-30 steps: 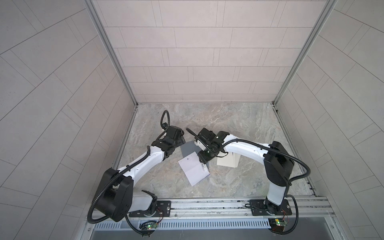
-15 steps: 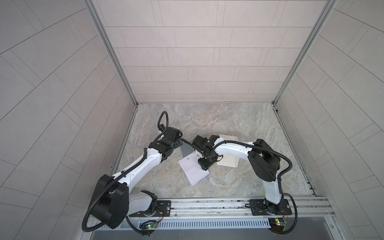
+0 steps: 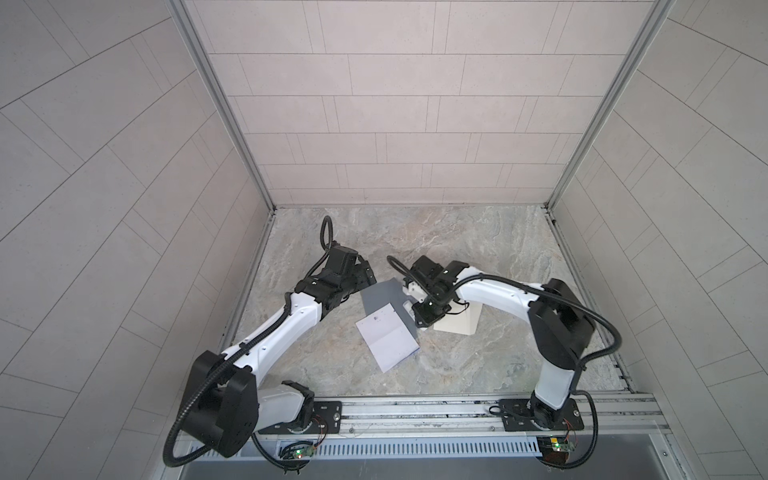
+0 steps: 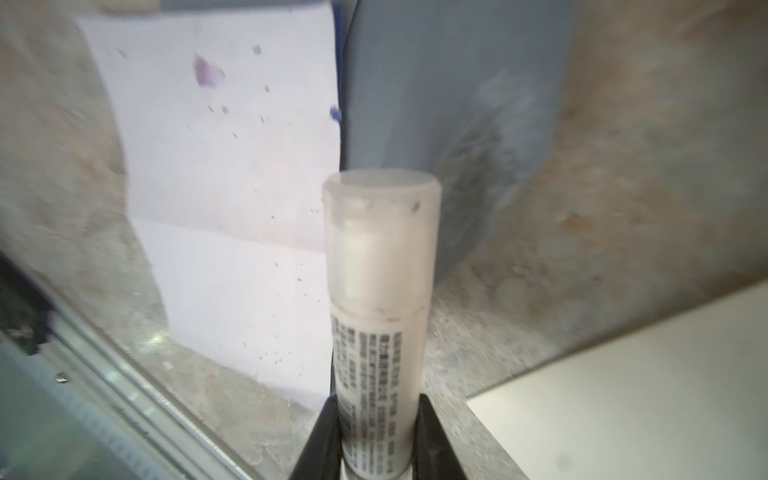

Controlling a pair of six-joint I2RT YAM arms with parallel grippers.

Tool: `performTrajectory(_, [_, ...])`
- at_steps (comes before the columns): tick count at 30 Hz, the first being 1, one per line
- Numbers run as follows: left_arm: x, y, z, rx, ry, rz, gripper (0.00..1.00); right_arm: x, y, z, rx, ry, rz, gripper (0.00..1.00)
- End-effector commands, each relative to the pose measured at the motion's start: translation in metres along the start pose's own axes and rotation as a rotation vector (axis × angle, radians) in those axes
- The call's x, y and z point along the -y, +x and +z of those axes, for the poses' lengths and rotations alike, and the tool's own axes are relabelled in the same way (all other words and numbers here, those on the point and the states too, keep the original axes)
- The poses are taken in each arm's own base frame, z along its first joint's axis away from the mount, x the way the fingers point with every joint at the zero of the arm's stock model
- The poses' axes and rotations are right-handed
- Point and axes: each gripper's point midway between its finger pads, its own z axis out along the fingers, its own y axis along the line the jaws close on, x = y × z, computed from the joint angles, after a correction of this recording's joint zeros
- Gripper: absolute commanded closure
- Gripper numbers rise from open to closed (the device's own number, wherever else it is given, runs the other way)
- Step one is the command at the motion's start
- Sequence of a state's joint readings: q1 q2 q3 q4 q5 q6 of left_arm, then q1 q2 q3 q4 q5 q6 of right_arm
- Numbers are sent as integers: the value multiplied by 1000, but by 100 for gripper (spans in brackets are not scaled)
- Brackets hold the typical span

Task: Place the letter into the envelope and seal it
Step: 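Grasp and lift the white glue stick with the right gripper while left rises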

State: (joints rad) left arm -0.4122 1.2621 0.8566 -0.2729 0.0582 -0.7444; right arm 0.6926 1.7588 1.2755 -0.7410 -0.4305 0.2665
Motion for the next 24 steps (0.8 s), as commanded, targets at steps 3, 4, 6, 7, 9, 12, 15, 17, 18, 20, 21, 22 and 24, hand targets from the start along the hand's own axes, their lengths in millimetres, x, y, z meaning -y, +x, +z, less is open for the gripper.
performTrajectory(3, [92,-6,-21,-77,463,23,10,-19,-26,-63,202,-218,-19,91])
performTrajectory(4, [103,-6,-24,-95,520,10,10,-17,-28,-70,220,-229,-11,91])
performTrajectory(6, [118,-7,-31,-113,607,-2,10,-14,-30,-78,237,-244,2,92])
performTrajectory(7, [123,-7,-34,-118,638,-4,10,-14,-30,-81,243,-252,5,92])
performTrajectory(9, [129,-6,-36,-130,670,-7,10,-15,-30,-85,254,-262,0,92])
performTrajectory(12, [134,-3,-35,-158,699,-15,13,-18,-32,-89,263,-271,-4,93])
performTrajectory(15, [137,2,-31,-186,710,-21,15,-21,-35,-92,279,-286,-3,94])
performTrajectory(17, [138,6,-27,-198,707,-17,15,-23,-39,-96,297,-295,-4,94])
performTrajectory(18, [138,7,-26,-202,705,-15,16,-25,-41,-98,305,-302,-7,94])
performTrajectory(20, [142,11,-24,-214,716,-11,16,-27,-44,-101,315,-309,-8,95])
performTrajectory(21, [144,12,-24,-219,724,-7,18,-28,-45,-103,318,-312,-9,95])
performTrajectory(22, [147,15,-23,-226,729,-2,20,-29,-46,-103,320,-314,-10,95])
performTrajectory(24, [151,18,-22,-239,742,3,26,-32,-47,-105,325,-322,-16,95])
